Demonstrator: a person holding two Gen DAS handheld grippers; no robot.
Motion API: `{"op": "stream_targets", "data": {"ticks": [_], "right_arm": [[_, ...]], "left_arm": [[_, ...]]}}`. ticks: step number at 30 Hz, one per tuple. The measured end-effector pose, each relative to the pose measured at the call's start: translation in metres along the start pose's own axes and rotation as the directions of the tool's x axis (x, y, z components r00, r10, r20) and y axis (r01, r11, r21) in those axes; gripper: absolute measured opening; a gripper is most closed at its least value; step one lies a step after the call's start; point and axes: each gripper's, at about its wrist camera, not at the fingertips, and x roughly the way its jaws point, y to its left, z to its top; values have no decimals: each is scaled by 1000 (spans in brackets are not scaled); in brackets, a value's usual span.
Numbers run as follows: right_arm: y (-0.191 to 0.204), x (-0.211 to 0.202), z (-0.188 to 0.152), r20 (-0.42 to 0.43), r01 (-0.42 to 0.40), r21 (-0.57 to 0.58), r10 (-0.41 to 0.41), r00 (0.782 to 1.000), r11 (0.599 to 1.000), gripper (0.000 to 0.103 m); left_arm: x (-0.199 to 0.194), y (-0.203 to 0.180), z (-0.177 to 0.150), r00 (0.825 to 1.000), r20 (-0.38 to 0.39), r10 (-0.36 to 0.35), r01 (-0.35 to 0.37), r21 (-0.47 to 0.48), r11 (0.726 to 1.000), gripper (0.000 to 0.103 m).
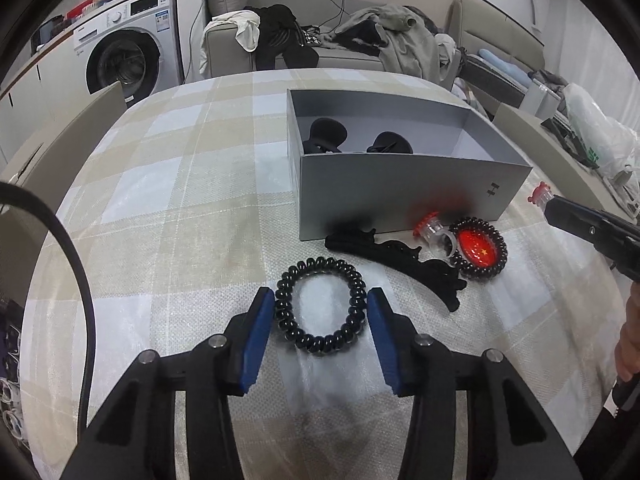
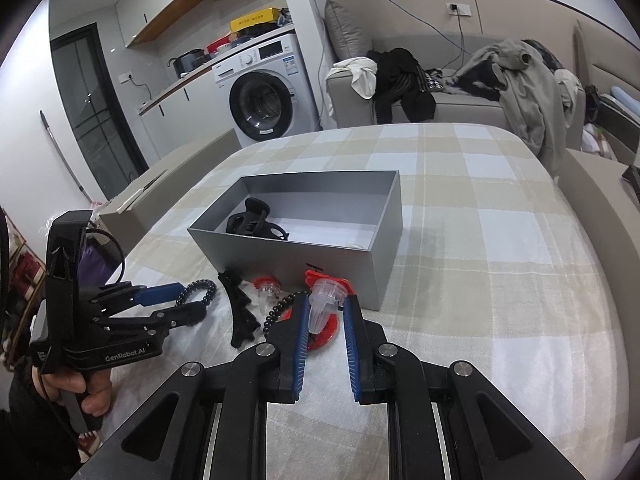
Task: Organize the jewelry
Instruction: 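Grasp the black coil bracelet with the left tool while the right tool holds the vial, then carry the coil bracelet and vial over the grey box with both tools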
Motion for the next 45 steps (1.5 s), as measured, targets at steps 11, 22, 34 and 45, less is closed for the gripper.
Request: {"op": "stream_targets", "data": {"ticks": [11,22,34,45], "right_arm": [[16,-29,-6,57,-6,-22,7,998,1000,16],[28,-53,-6,135,-51,-8,52,990,999,16],[26,-70,-5,201,-55,44,45,979,998,16],[8,-65,15,218,-99,68,82,973,993,16]], "left_arm": [[-38,-11,-4,992,124,-15,11,30,999,41],[-68,-18,5,969,243,-39,35,22,999,41],[-82,-31,21,949,310,-54,32,73,997,41],[-66,-33,34,953,302,-29,12,59,998,41]]}}
